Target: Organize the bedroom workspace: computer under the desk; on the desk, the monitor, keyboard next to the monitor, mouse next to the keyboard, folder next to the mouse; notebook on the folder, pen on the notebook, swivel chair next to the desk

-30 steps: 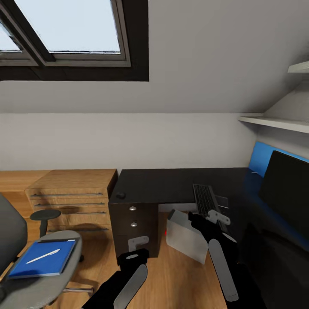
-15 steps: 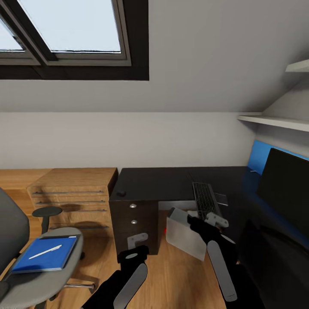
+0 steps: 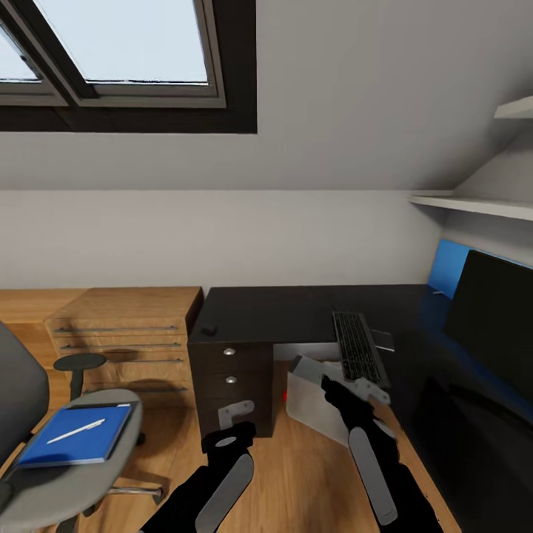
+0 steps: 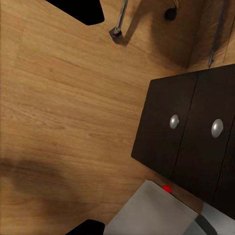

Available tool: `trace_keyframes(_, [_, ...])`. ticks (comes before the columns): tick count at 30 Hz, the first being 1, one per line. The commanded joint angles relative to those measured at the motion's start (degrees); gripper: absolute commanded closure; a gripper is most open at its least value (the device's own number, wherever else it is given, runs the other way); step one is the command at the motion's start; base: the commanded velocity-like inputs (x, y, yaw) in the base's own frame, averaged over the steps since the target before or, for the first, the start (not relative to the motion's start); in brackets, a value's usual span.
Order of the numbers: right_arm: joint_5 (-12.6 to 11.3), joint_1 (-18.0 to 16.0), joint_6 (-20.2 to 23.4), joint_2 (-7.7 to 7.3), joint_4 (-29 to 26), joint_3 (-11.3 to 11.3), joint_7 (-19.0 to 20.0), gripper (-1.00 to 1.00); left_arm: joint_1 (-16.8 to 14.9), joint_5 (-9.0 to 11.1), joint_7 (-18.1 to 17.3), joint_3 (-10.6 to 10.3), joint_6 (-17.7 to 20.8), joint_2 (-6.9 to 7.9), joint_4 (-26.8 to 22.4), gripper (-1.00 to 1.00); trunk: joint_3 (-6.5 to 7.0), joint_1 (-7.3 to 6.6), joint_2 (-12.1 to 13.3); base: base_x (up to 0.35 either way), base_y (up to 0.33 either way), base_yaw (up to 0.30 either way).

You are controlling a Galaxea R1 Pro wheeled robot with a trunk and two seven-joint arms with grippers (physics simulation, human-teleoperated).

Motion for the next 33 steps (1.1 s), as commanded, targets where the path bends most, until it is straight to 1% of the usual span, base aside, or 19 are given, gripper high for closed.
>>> trace_keyframes(1, [-1.2, 0.0, -0.3, -0.03, 0.3, 0.0, 0.4, -1.0, -0.1, 0.2, 0.4, -0.1, 0.3, 0.02, -0.1, -1.0, -0.26, 0.23, -0.5, 0.0, 0.0, 0.0])
trace_keyframes(4, [-3.8, 0.0, -1.3, -0.06, 1.5, 0.0, 3.2, -1.0, -0.1, 0.2, 0.4, -0.1, 0.3, 0.02, -0.1, -1.0, -0.8, 0.89, -1.7, 0.0, 0.0, 0.0])
trace_keyframes(5, [-5.3, 0.0, -1.7, -0.07, 2.5, -0.1, 5.3, -1.0, 0.0, 0.2, 0.4, -0.1, 0.2, 0.02, -0.1, -1.0, -0.98, 1.11, -2.1, 0.0, 0.0, 0.0])
trace_keyframes(6, [-5.9, 0.0, -1.8, -0.08, 3.0, -0.1, 6.4, -1.0, 0.0, 0.2, 0.4, -0.1, 0.2, 0.02, -0.1, -1.0, -1.16, 1.33, -2.5, 0.0, 0.0, 0.0])
trace_keyframes(9, [-7.2, 0.0, -2.1, -0.1, 4.6, -0.3, 9.7, -1.0, 0.0, 0.2, 0.4, -0.1, 0.2, 0.02, -0.1, -1.0, -1.69, 1.99, -3.7, 0.0, 0.0, 0.0])
trace_keyframes(10, [-7.9, 0.0, -3.0, -0.14, 6.5, -0.5, 13.9, -1.0, -0.1, 0.2, 0.4, -0.1, 0.2, 0.02, -0.1, -1.0, -1.87, 2.21, -4.1, 0.0, 0.0, 0.0])
trace_keyframes(13, [-8.3, 0.0, -4.6, -0.17, 7.8, -0.6, 16.5, -1.0, -0.1, 0.2, 0.4, -0.1, 0.2, 0.02, -0.1, -1.0, -2.41, 2.86, -5.3, 0.0, 0.0, 0.0])
trace_keyframes(14, [-8.6, 0.0, -8.4, -0.13, 10.6, -0.5, 18.2, -1.0, -0.1, 0.2, 0.4, -0.2, 0.2, 0.03, -0.1, -1.0, -2.59, 3.08, -5.7, 0.0, 0.0, 0.0])
trace_keyframes(17, [-8.7, 0.0, -10.1, -0.09, 12.3, -0.4, 18.3, -1.0, -0.1, 0.2, 0.4, -0.1, 0.2, 0.03, -0.1, -1.0, -3.13, 3.74, -6.9, 0.0, 0.0, 0.0])
trace_keyframes(19, [-9.3, 0.0, -11.8, -0.04, 13.6, -0.4, 18.4, -1.0, -0.1, 0.2, 0.4, -0.1, 0.2, 0.03, -0.1, -1.0, -3.49, 4.18, -7.7, 0.0, 0.0, 0.0])
trace_keyframes(21, [-10.9, 0.0, -13.3, -0.06, 14.6, -0.4, 18.4, -1.0, -0.1, 0.1, 0.4, -0.1, 0.1, 0.03, -0.1, -1.0, -3.85, 4.62, -8.5, 0.0, 0.0, 0.0])
trace_keyframes(22, [-12.9, 0.0, -14.5, -0.08, 15.6, -0.4, 18.3, -1.0, 0.0, 0.1, 0.4, -0.1, 0.1, 0.03, -0.1, -1.0, -4.03, 4.84, -8.9, 0.0, 0.0, 0.0])
trace_keyframes(27, [-16.3, -0.1, -15.6, -0.05, 16.6, -0.5, 18.1, -1.0, 0.0, 0.1, 0.4, -0.1, 0.1, 0.04, -0.1, -1.0, -4.93, 5.94, -10.9, 0.0, 0.0, 0.0])
trace_keyframes(30, [-17.3, -0.1, -15.9, 0.04, 16.9, -0.4, 18.1, -1.0, 0.0, 0.1, 0.4, -0.1, 0.1, 0.06, -0.1, -1.0, -5.46, 6.6, -12.1, 0.0, 0.0, 0.0])
trace_keyframes(33, [-17.6, -0.1, -16.2, 0.1, 17.0, -0.4, 18.1, -1.0, -0.1, 0.1, 0.4, -0.2, 0.1, 0.04, -0.1, -1.0, -6.0, 7.26, -13.3, 0.0, 0.0, 0.0])
